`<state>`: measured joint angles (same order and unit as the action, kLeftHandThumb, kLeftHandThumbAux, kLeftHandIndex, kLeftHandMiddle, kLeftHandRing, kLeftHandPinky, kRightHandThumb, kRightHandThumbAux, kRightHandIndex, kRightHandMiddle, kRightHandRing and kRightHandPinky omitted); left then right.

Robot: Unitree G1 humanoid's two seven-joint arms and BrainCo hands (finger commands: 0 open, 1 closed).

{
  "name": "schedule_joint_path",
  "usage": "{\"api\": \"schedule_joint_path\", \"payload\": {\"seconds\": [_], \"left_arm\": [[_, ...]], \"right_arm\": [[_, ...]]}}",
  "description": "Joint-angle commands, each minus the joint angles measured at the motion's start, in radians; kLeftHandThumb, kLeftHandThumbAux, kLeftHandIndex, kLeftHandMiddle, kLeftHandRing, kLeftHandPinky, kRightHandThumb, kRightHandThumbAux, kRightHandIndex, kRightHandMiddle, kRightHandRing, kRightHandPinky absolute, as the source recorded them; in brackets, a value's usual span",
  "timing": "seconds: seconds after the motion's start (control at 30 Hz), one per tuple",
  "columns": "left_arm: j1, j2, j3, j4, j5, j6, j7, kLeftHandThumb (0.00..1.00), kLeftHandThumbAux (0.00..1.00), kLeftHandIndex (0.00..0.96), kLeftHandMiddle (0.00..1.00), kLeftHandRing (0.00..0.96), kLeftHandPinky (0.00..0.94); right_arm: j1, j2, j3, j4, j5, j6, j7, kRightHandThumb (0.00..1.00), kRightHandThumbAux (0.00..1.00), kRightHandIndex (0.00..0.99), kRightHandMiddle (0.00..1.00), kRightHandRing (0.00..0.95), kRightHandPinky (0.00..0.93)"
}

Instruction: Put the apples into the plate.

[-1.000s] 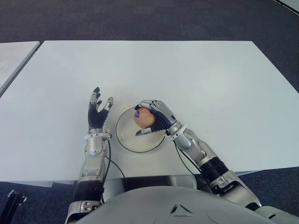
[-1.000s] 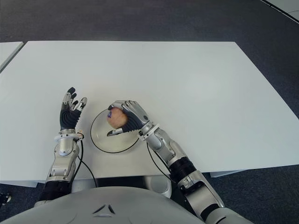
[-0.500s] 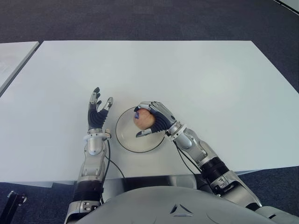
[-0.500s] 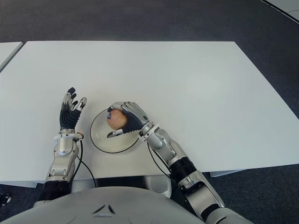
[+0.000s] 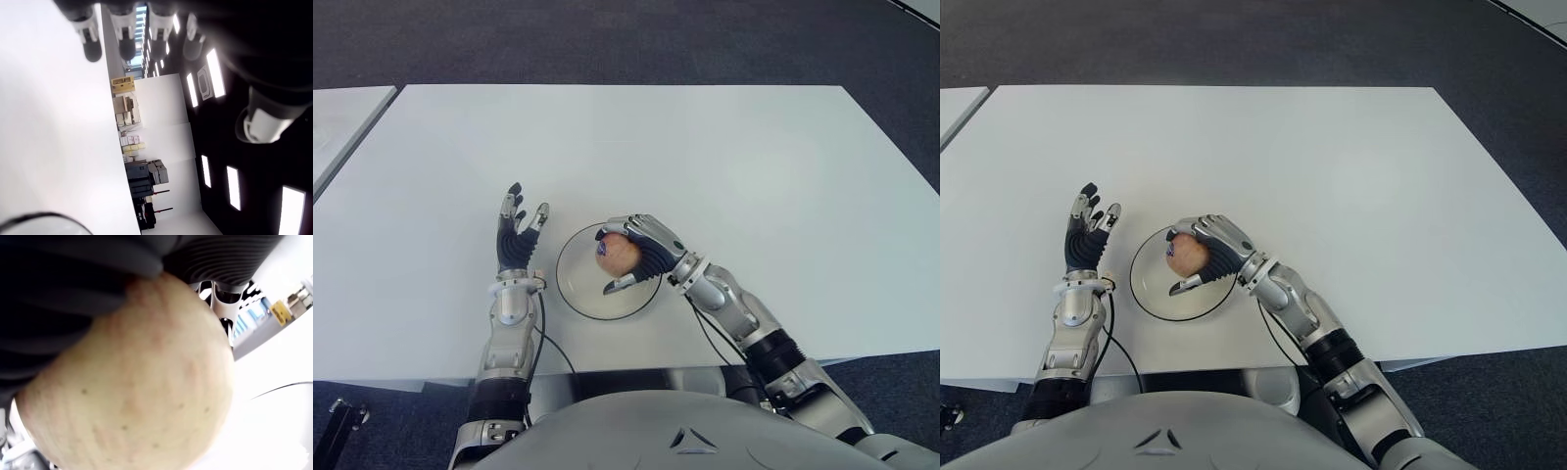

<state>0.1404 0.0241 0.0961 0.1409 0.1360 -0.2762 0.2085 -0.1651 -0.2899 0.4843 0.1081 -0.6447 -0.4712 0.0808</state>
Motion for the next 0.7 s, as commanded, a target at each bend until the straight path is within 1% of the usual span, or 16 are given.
{"api": "schedule_joint_path", "payload": {"seconds": [0.03,0.1,0.17,0.3,0.5,0.7], "left_arm": [[-0.005,-0.002,-0.002,0.024,0.01,0.004,0.013,0.009,0.512,0.0,0.0,0.0,0.0],[-0.005,0.001,-0.004,0.024,0.018,0.007,0.014,0.015,0.516,0.0,0.0,0.0,0.0],[-0.005,0.004,-0.005,0.023,0.023,0.011,0.014,0.018,0.517,0.0,0.0,0.0,0.0],[-0.004,0.005,-0.005,0.02,0.029,0.015,0.013,0.02,0.518,0.0,0.0,0.0,0.0],[-0.007,0.002,-0.001,0.018,0.025,0.021,0.01,0.011,0.522,0.0,0.0,0.0,0.0],[-0.006,0.001,-0.001,0.015,0.024,0.026,0.009,0.006,0.515,0.0,0.0,0.0,0.0]], "right_arm": [[0.014,-0.025,-0.003,-0.071,0.008,0.082,0.102,0.131,0.341,0.154,0.109,0.075,0.055],[0.017,-0.031,-0.003,-0.09,0.023,0.105,0.139,0.121,0.327,0.106,0.055,0.031,0.022],[0.019,-0.036,-0.004,-0.104,0.034,0.119,0.166,0.119,0.317,0.076,0.029,0.015,0.011],[0.022,-0.046,-0.006,-0.12,0.047,0.129,0.2,0.12,0.294,0.022,0.005,0.003,0.002],[0.019,-0.059,-0.007,-0.129,0.049,0.124,0.227,0.13,0.256,0.002,0.0,0.0,0.0],[0.026,-0.065,-0.008,-0.146,0.03,0.132,0.227,0.136,0.249,0.0,0.0,0.0,0.0]]}}
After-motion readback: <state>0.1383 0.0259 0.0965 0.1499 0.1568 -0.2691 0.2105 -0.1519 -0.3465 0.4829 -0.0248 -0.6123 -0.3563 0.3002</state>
